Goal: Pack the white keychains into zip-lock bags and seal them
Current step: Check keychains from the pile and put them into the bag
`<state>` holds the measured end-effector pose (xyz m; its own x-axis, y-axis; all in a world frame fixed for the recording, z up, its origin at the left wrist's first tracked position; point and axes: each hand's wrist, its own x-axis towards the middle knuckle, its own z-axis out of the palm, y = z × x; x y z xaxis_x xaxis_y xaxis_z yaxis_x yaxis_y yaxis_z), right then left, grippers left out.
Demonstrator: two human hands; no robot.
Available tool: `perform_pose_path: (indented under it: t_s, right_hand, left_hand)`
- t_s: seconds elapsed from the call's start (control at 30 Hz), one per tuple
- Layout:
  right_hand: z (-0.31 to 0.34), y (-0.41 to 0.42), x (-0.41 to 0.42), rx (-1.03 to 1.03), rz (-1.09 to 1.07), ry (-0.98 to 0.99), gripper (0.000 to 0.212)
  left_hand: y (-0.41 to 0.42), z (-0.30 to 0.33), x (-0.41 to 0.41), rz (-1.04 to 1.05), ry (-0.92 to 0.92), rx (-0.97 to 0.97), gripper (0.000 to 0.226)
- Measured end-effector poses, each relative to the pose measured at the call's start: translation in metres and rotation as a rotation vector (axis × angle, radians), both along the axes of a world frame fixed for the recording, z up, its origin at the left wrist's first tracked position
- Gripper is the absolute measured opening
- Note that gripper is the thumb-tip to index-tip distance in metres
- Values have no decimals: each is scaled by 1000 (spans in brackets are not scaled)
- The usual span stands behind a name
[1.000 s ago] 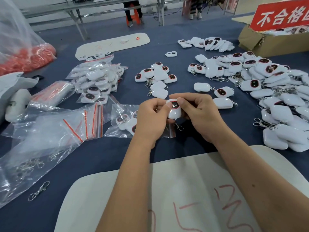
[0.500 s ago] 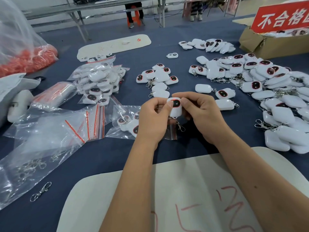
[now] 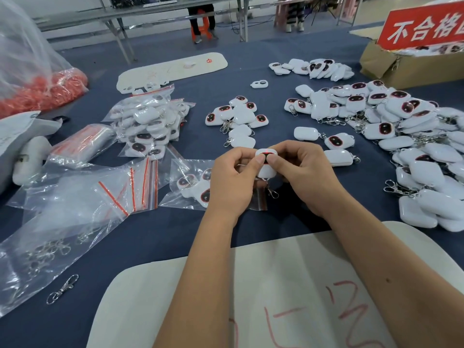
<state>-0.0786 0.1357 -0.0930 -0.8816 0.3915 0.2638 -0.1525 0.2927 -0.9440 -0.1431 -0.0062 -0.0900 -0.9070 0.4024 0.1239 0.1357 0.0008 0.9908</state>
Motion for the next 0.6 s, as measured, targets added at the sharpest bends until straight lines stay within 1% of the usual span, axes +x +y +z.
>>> perform_pose_path:
  t_s: [0.1,0.2,0.27,0.37,0.43,0.53,0.6]
  right_hand:
    - [0,1,0,-24,12,4,16]
    - [2,-1,0,-81,70,11,15]
    - [1,-2,1,-63,71,4,14]
    - [-2,-2,0,-2,18,-6,11]
    - [-3,-2,-1,-35,-46,-3,7]
    - [-1,4,-3,-205,-186,17,6]
    - [0,7,-4,-295,-191,25,7]
  left_hand:
    - [0,-1,0,16,22,2,7]
    - [2,0,0,66,32,73,7]
    - [1,0,-1,82,40,97,7]
    - [3,-1,0,87,62,82,9]
    - [6,-1,2,150,123,29,9]
    - [9,3,6,308,272,-117,6]
    - [5,5,6,355,355,-254,12]
